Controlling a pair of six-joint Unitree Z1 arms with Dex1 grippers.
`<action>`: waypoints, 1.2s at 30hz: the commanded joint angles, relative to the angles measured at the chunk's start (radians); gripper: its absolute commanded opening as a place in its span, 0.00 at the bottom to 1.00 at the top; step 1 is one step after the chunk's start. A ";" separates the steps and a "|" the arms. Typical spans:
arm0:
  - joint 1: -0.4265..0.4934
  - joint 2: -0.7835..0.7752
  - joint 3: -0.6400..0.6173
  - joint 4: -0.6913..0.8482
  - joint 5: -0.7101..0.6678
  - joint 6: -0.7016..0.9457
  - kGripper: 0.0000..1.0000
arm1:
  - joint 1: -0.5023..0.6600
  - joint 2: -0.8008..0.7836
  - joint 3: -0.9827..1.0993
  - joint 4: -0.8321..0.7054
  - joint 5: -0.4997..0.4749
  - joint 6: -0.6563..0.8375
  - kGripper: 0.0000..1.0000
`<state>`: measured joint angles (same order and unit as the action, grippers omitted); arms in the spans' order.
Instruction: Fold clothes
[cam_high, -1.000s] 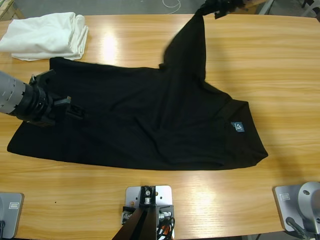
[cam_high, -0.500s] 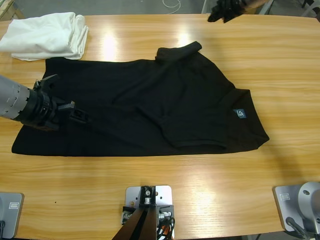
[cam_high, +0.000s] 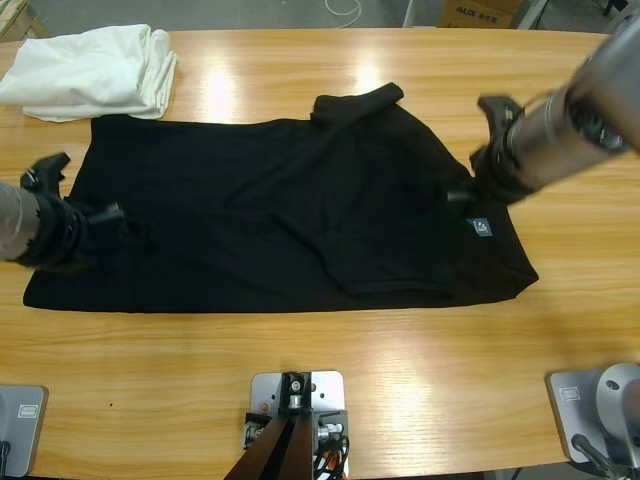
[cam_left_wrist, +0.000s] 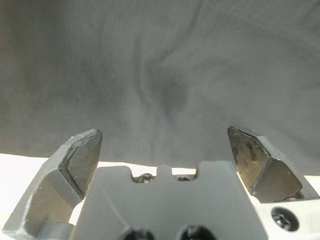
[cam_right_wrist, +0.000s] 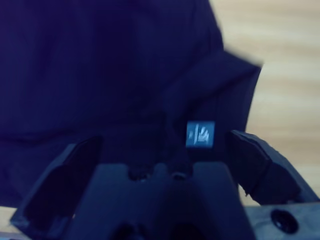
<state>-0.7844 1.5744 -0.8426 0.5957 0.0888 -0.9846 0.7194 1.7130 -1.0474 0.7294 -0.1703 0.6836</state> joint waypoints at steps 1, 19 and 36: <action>-0.053 0.168 0.094 -0.147 0.017 -0.016 0.99 | 0.029 0.103 0.164 -0.188 0.045 0.045 1.00; -0.053 -0.034 0.255 -0.089 -0.071 -0.178 0.99 | -0.054 0.009 0.292 -0.105 0.213 0.176 1.00; 0.071 -0.325 0.042 0.012 -0.139 0.134 0.99 | -0.235 -0.251 -0.019 0.109 0.298 -0.201 1.00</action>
<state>-0.9687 1.4120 -0.7130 0.7371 -0.0087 -1.2495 0.6751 1.5800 -0.8038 0.7738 0.0318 0.8131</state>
